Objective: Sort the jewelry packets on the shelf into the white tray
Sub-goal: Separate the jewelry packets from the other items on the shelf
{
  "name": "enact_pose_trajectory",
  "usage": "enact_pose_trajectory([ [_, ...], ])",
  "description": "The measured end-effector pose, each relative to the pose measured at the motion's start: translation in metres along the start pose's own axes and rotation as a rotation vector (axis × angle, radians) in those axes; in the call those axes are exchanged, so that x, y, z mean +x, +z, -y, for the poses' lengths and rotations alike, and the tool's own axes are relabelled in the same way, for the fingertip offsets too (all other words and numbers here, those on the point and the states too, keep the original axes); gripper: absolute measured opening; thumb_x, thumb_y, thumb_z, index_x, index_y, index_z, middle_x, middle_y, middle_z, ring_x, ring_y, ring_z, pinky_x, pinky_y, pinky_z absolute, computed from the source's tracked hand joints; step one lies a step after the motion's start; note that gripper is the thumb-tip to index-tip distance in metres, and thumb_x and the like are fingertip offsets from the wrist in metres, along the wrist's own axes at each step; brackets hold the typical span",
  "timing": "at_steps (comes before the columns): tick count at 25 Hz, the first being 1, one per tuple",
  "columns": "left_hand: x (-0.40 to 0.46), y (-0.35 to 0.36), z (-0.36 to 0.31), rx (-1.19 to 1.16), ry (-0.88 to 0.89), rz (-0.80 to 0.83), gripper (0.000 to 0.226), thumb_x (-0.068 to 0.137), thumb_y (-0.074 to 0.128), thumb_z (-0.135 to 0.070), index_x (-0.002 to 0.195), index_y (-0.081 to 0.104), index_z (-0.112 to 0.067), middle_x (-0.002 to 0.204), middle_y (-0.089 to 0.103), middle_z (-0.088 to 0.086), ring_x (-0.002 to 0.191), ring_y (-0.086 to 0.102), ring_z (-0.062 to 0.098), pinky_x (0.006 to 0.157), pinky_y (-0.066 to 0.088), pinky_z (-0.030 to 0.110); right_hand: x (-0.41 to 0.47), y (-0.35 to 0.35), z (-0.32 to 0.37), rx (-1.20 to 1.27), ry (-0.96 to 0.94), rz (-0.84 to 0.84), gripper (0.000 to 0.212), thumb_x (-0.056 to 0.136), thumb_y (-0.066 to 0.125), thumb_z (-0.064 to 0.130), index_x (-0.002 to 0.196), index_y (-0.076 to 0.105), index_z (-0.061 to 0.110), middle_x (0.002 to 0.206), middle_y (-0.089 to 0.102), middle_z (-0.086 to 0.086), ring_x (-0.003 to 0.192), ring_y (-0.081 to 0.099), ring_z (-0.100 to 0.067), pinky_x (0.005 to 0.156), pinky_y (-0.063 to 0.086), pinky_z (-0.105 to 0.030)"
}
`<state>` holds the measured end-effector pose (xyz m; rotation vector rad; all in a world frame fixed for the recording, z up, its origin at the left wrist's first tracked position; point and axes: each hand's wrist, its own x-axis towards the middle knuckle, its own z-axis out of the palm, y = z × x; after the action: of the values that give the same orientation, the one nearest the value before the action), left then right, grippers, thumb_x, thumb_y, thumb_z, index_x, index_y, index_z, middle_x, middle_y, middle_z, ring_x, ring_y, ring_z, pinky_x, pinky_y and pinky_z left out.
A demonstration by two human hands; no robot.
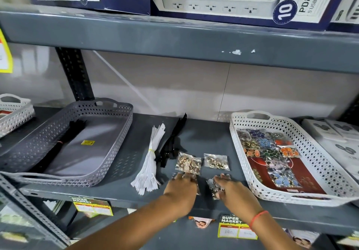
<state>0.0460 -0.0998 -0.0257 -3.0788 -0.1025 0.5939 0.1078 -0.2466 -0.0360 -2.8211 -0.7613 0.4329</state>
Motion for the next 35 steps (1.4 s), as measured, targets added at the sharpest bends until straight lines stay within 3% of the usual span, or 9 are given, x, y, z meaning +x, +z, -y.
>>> enact_pose_trajectory([
  [4,0.01,0.006,0.007,-0.059,0.085,0.002,0.062,0.088,0.046,0.008,0.148,0.028,-0.002,0.161,0.009,0.017,0.148,0.008,0.038,0.119,0.024,0.046,0.002,-0.002,0.007,-0.036,0.015,0.002,0.046,0.094,0.044,0.018,0.14,0.041,0.023,0.143,0.051,-0.004,0.127,0.053,-0.024,0.103,0.046,-0.036],
  [7,0.007,-0.004,0.024,-0.284,0.093,-0.123,0.049,0.094,0.046,-0.008,0.142,0.041,-0.012,0.154,0.032,0.014,0.14,0.035,0.032,0.112,0.037,0.039,0.004,-0.018,0.02,0.006,0.035,-0.021,0.041,0.092,0.047,0.016,0.132,0.05,0.019,0.132,0.061,-0.009,0.119,0.059,-0.027,0.097,0.049,-0.035],
  [9,0.008,-0.015,0.05,-0.431,-0.048,-0.283,0.042,0.097,0.043,-0.019,0.139,0.047,-0.016,0.145,0.043,0.01,0.129,0.048,0.032,0.102,0.047,0.04,0.011,-0.028,0.04,0.064,0.023,-0.124,0.036,0.091,0.05,0.018,0.127,0.056,0.016,0.127,0.064,-0.011,0.116,0.061,-0.028,0.095,0.049,-0.035],
  [11,0.009,-0.021,0.08,-0.451,-0.285,-0.347,0.043,0.096,0.044,-0.024,0.139,0.046,-0.017,0.144,0.04,0.01,0.129,0.043,0.034,0.101,0.046,0.044,0.026,-0.031,0.071,0.109,-0.031,-0.19,0.031,0.09,0.051,0.019,0.119,0.062,0.013,0.123,0.066,-0.012,0.114,0.061,-0.03,0.095,0.049,-0.036],
  [13,0.009,-0.02,0.102,-0.462,-0.467,-0.25,0.05,0.093,0.049,-0.03,0.14,0.04,-0.019,0.142,0.038,0.011,0.131,0.04,0.035,0.102,0.042,0.045,0.05,-0.028,0.107,0.185,-0.064,-0.175,0.027,0.09,0.051,0.019,0.11,0.065,0.009,0.118,0.067,-0.015,0.11,0.061,-0.034,0.092,0.05,-0.038],
  [16,0.011,-0.013,0.113,-0.569,-0.519,-0.16,0.049,0.089,0.053,-0.023,0.136,0.038,-0.015,0.137,0.049,0.013,0.124,0.052,0.035,0.097,0.045,0.043,0.099,-0.023,0.147,0.216,-0.039,-0.145,0.026,0.09,0.05,0.021,0.107,0.063,0.007,0.117,0.065,-0.019,0.109,0.061,-0.037,0.089,0.05,-0.038],
  [22,0.005,-0.012,0.128,-0.625,-0.544,-0.297,0.037,0.087,0.046,-0.005,0.124,0.041,-0.008,0.123,0.061,0.018,0.113,0.059,0.039,0.088,0.048,0.042,0.154,-0.003,0.157,0.141,0.172,-0.094,0.036,0.092,0.045,0.013,0.125,0.058,0.007,0.131,0.057,-0.02,0.123,0.054,-0.036,0.1,0.046,-0.04],
  [29,0.005,-0.026,0.146,-0.222,-0.521,-0.323,0.041,0.094,0.035,0.002,0.135,0.033,-0.002,0.135,0.051,0.02,0.122,0.056,0.035,0.095,0.048,0.037,0.121,0.007,0.198,0.435,-0.005,-0.161,0.029,0.087,0.04,0.004,0.108,0.058,0.006,0.118,0.064,-0.023,0.112,0.06,-0.037,0.089,0.048,-0.036],
  [35,0.001,-0.035,0.152,-0.163,-0.494,-0.212,0.043,0.092,0.037,0.007,0.131,0.053,-0.002,0.136,0.055,0.017,0.125,0.055,0.032,0.099,0.047,0.038,0.101,0.014,0.203,0.272,0.019,-0.028,0.032,0.091,0.047,0.01,0.116,0.059,-0.005,0.125,0.061,-0.026,0.118,0.057,-0.038,0.094,0.046,-0.038],
])
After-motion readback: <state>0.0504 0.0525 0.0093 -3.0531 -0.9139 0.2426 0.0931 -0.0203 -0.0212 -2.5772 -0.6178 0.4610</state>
